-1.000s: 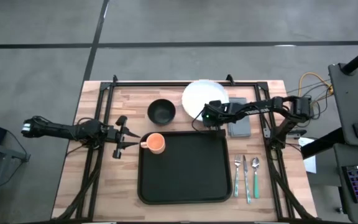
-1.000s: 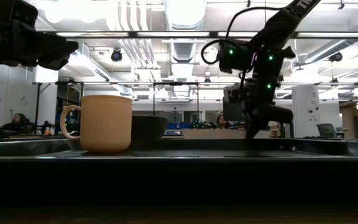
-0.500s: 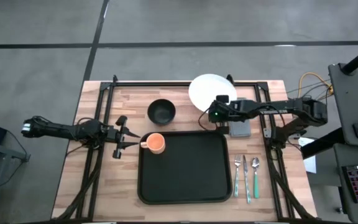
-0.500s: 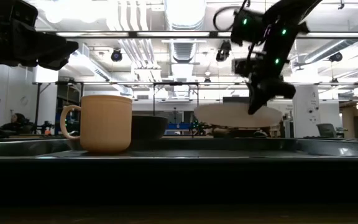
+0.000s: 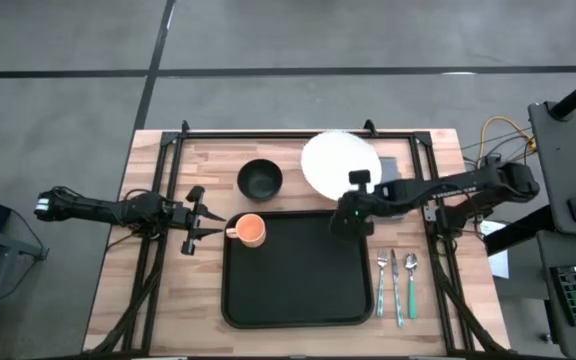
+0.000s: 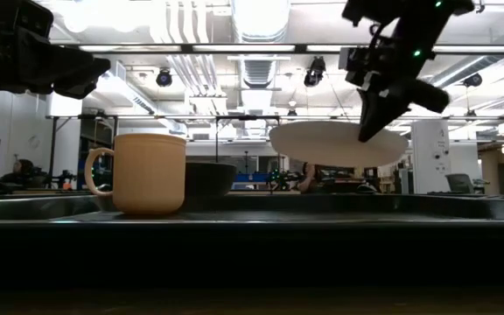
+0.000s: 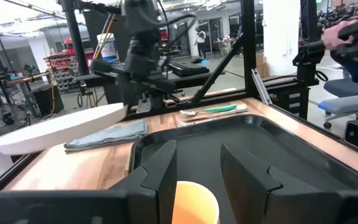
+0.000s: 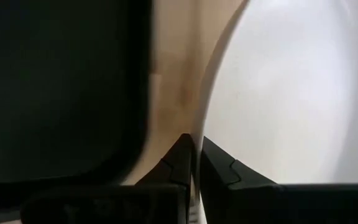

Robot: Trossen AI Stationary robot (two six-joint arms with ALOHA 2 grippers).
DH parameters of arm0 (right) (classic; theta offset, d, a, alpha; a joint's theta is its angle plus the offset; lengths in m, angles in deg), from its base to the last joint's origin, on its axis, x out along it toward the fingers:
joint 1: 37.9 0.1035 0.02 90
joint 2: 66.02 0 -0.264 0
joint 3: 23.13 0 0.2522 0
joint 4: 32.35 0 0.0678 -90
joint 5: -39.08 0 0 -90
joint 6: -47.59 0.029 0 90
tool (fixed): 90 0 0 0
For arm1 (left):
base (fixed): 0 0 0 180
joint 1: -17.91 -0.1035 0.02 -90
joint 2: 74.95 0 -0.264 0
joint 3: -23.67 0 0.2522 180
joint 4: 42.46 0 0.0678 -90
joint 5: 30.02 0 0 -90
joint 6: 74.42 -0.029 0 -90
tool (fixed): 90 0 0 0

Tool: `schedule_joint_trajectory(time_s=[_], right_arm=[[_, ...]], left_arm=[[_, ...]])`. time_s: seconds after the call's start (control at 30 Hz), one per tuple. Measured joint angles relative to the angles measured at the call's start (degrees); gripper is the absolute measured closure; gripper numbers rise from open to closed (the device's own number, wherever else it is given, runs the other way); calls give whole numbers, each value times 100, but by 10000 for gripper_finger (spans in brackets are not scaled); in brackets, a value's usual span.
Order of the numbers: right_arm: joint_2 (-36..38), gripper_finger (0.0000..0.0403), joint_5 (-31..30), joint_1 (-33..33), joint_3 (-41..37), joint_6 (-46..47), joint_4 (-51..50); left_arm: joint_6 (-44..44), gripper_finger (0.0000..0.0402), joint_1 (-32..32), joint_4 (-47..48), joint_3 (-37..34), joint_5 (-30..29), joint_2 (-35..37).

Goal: Set up tray
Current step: Put the white plate on the black serving tray below the orange mug

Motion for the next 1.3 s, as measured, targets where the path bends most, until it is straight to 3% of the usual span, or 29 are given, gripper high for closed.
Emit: schedule_joint_trajectory(time_s=[0.2, 0.67, 0.9, 1.07, 1.3], right_arm=[[-80, 395, -280, 727, 93, 254, -136], [-365, 395, -270, 1874, 422, 233, -259], [-561, 395, -235, 2275, 435, -420, -250], [-740, 395, 215, 2483, 459, -1286, -214], [-927, 395, 349, 2782, 459, -1886, 93]], left_arm=[[1, 297, 1, 8, 0, 1, -17], [-1, 297, 0, 11, 0, 1, -138], [0, 297, 0, 5, 0, 0, -140], [0, 297, 0, 4, 0, 0, -140], [1, 297, 0, 5, 0, 0, -140]])
